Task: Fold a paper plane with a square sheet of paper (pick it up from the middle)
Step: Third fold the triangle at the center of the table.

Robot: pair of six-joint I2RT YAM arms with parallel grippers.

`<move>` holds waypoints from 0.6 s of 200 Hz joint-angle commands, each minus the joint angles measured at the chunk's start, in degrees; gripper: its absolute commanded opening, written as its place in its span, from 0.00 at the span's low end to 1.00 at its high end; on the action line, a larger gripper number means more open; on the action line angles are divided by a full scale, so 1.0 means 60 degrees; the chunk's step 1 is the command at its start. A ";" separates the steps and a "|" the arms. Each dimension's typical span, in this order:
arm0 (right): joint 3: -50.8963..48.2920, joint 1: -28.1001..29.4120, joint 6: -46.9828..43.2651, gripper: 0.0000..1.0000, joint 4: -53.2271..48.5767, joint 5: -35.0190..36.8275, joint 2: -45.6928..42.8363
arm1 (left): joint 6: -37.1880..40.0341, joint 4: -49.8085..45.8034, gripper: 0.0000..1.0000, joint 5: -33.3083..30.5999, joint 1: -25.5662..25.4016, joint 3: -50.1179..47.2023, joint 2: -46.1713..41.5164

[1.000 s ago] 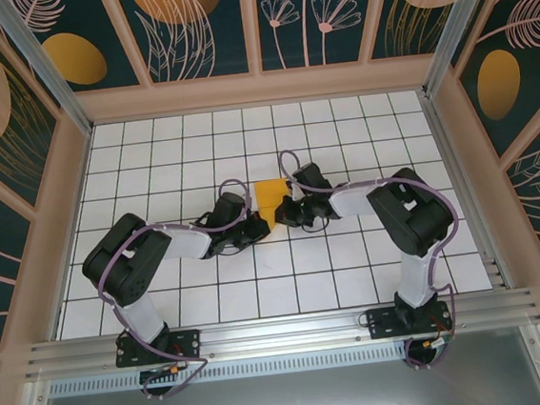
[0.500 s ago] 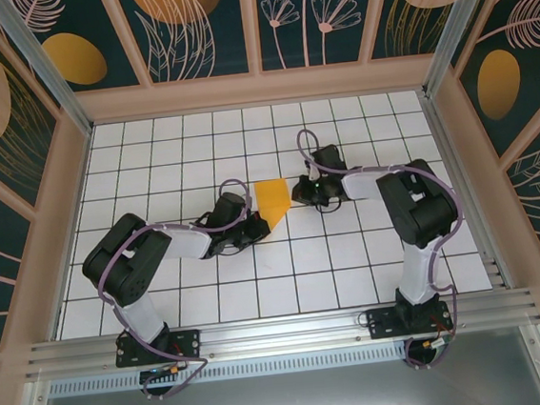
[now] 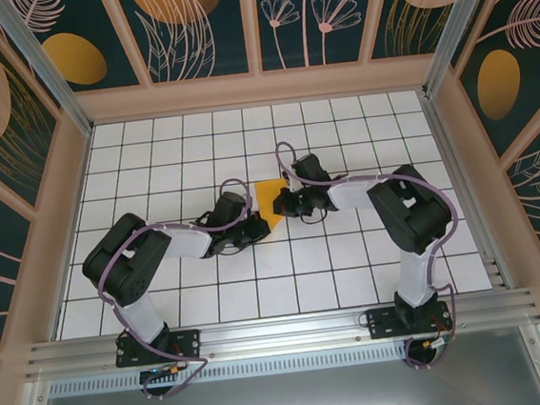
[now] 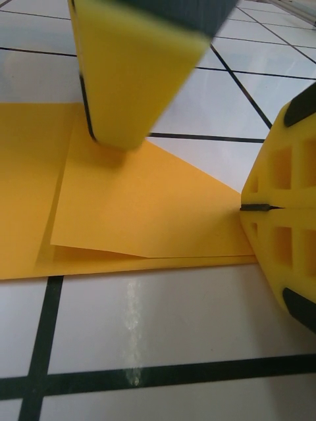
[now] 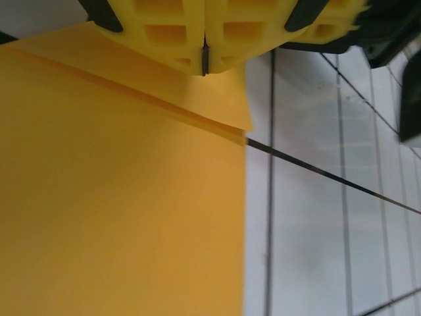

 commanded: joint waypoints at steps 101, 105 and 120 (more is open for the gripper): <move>0.0106 -0.0218 -0.0281 0.00 -0.0986 0.0231 0.1011 | 0.1430 -0.0451 0.06 -0.0541 0.0023 0.0849 0.0075; 0.0117 -0.0214 -0.0280 0.00 -0.0971 0.0220 0.1012 | 0.1415 -0.0435 0.06 -0.0541 0.0025 0.0863 0.0122; 0.0133 -0.0210 -0.0266 0.00 -0.0972 0.0189 0.1040 | 0.1378 -0.0426 0.07 -0.0576 0.0024 0.0936 0.0283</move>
